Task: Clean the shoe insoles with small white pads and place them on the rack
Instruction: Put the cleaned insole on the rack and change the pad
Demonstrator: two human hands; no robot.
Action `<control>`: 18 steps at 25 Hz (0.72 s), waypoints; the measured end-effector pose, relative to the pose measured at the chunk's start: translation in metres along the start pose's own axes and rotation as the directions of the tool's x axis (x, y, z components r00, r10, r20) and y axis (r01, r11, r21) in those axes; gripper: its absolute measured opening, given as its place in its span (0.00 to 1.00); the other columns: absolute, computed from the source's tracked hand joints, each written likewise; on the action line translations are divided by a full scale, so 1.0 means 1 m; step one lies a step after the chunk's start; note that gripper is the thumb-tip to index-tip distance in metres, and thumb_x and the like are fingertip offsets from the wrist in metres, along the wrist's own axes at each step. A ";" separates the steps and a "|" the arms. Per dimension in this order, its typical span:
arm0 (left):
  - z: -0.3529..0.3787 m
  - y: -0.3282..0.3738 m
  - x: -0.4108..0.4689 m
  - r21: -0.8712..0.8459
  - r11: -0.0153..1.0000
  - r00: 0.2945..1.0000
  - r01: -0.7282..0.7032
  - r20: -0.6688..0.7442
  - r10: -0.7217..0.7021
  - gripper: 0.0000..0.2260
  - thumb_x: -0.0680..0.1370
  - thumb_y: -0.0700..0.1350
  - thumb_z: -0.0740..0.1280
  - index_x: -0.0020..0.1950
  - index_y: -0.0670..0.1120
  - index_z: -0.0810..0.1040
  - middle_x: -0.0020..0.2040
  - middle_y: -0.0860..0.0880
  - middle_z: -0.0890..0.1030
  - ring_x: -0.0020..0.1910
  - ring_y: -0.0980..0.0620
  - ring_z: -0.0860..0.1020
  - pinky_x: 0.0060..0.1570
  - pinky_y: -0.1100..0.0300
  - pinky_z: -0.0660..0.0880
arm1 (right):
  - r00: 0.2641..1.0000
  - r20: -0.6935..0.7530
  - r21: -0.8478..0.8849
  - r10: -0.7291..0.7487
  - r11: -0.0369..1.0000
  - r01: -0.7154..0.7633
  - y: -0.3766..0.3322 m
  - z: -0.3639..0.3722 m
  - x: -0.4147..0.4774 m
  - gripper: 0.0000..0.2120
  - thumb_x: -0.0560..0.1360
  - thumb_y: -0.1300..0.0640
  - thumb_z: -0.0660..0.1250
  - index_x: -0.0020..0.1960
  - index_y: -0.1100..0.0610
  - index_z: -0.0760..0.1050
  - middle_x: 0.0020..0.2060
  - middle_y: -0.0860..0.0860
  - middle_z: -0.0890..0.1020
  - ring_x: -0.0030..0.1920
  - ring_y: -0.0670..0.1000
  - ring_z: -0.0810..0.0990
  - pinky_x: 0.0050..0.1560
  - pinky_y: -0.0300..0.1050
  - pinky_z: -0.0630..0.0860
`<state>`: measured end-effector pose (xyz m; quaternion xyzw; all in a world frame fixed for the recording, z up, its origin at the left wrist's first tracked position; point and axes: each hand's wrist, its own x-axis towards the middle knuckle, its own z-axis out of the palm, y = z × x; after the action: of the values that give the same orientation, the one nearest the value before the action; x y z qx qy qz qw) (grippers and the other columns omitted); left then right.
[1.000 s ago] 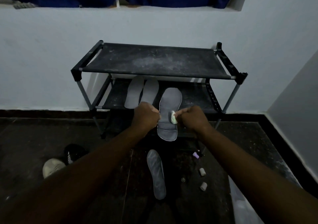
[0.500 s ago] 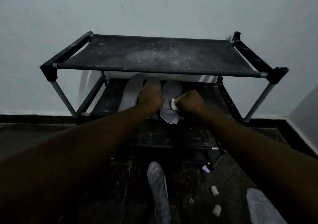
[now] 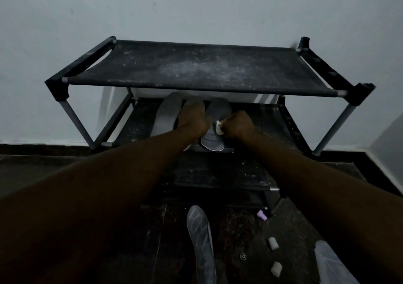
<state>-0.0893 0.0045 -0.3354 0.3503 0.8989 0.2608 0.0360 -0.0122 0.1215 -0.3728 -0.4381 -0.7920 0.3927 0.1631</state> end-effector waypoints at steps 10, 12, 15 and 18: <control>-0.029 -0.003 -0.065 -0.100 0.994 0.999 0.049 0.000 -0.049 0.08 0.75 0.44 0.72 0.48 0.40 0.80 0.49 0.42 0.82 0.51 0.41 0.82 0.49 0.51 0.79 | 0.993 -0.072 0.206 -0.097 0.972 0.110 0.006 -0.034 -0.081 0.02 0.74 0.63 0.74 0.45 0.60 0.85 0.44 0.56 0.87 0.46 0.55 0.86 0.54 0.54 0.84; -0.033 -0.008 -0.090 -0.111 0.992 0.998 0.061 0.015 -0.060 0.06 0.72 0.44 0.74 0.44 0.43 0.81 0.45 0.44 0.83 0.46 0.45 0.83 0.47 0.50 0.82 | 0.991 -0.059 0.228 -0.116 0.965 0.126 0.010 -0.038 -0.107 0.03 0.74 0.64 0.74 0.42 0.59 0.85 0.39 0.55 0.86 0.41 0.52 0.84 0.51 0.53 0.84; -0.035 -0.016 -0.129 -0.188 0.981 0.998 0.053 0.040 -0.046 0.08 0.70 0.44 0.78 0.44 0.44 0.82 0.42 0.47 0.83 0.41 0.49 0.83 0.45 0.52 0.83 | 0.993 -0.024 0.274 -0.117 0.954 0.119 0.017 -0.044 -0.147 0.03 0.74 0.67 0.73 0.44 0.62 0.85 0.38 0.55 0.85 0.39 0.51 0.83 0.50 0.50 0.83; -0.035 -0.022 -0.170 -0.268 0.955 0.991 0.123 0.081 -0.105 0.07 0.70 0.44 0.78 0.44 0.44 0.82 0.39 0.47 0.83 0.40 0.49 0.83 0.47 0.53 0.82 | 0.997 0.010 0.252 -0.072 0.965 0.067 0.032 -0.044 -0.181 0.05 0.72 0.64 0.75 0.47 0.59 0.87 0.42 0.54 0.87 0.45 0.50 0.85 0.53 0.45 0.82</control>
<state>0.0170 -0.1349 -0.3359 0.2977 0.8715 0.3680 0.1284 0.1347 0.0033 -0.3537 -0.3819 -0.7524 0.4880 0.2233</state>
